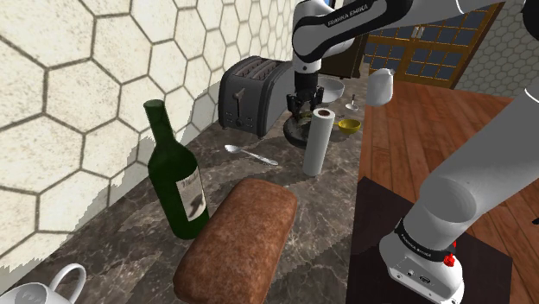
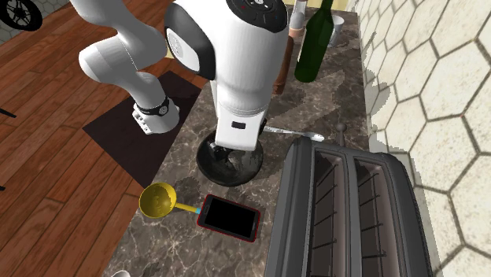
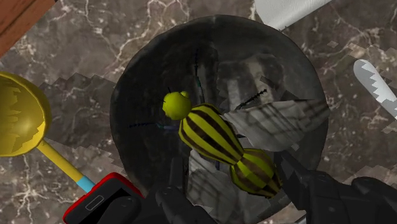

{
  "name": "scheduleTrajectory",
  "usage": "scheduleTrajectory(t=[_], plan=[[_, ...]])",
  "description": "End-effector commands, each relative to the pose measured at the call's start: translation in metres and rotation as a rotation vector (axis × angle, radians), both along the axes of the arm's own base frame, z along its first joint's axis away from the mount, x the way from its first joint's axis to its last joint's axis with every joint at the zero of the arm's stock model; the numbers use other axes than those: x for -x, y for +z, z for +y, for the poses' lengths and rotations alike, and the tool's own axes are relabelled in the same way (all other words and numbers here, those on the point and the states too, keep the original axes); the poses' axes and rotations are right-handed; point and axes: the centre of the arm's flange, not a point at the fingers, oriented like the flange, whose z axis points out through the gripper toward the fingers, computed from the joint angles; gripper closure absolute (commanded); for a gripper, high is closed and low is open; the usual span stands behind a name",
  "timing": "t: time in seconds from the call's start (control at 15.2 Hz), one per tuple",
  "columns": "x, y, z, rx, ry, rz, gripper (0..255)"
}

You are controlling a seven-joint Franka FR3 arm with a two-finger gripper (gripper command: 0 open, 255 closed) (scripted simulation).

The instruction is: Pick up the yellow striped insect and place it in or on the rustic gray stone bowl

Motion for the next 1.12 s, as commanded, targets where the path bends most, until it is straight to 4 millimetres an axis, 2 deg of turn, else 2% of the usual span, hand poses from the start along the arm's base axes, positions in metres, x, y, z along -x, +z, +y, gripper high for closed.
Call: scheduleTrajectory(t=[0.0, 0.33, 0.59, 1.06], plan=[[0.0, 0.0, 0.0, 0.0, 0.0, 0.0, 0], [0.0, 0.0, 0.0, 0.0, 0.0, 0.0, 0], [-0.006, 0.05, 0.002, 0.0, 0.0, 0.0, 0], [-0.006, 0.05, 0.002, 0.0, 0.0, 0.0, 0]])
